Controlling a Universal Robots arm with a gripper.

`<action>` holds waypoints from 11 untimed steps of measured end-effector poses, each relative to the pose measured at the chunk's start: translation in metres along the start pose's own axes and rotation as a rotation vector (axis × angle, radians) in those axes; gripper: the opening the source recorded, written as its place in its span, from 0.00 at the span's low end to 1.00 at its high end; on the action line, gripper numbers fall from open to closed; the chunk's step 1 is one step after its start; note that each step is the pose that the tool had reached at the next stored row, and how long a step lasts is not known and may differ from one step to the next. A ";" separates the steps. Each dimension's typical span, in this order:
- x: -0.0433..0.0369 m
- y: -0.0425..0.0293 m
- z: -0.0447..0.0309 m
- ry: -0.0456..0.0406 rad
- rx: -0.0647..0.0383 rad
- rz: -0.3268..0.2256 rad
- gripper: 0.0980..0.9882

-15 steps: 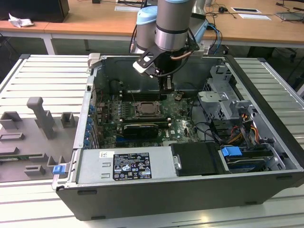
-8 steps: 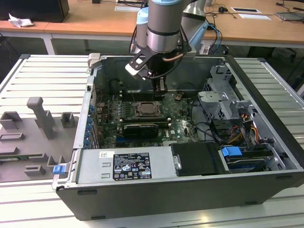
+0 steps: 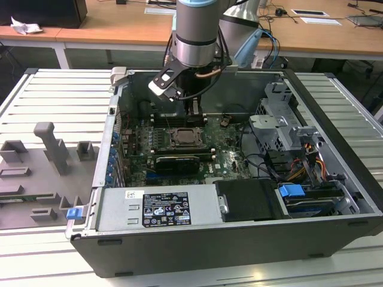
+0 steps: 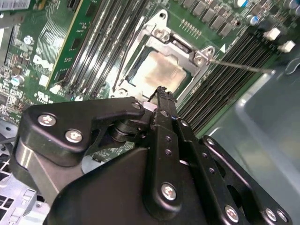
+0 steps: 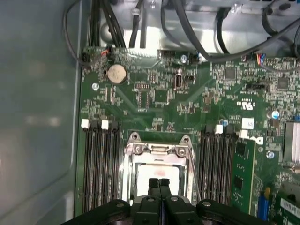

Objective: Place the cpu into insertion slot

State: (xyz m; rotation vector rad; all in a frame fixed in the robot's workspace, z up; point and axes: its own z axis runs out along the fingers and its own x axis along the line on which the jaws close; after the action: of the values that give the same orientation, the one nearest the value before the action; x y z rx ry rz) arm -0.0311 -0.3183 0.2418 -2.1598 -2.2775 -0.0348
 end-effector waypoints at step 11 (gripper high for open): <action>0.0006 -0.0127 0.0000 0.0005 0.000 0.000 0.01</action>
State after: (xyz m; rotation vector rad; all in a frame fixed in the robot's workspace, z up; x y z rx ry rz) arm -0.0438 -0.3184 0.2417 -2.1591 -2.2776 -0.0353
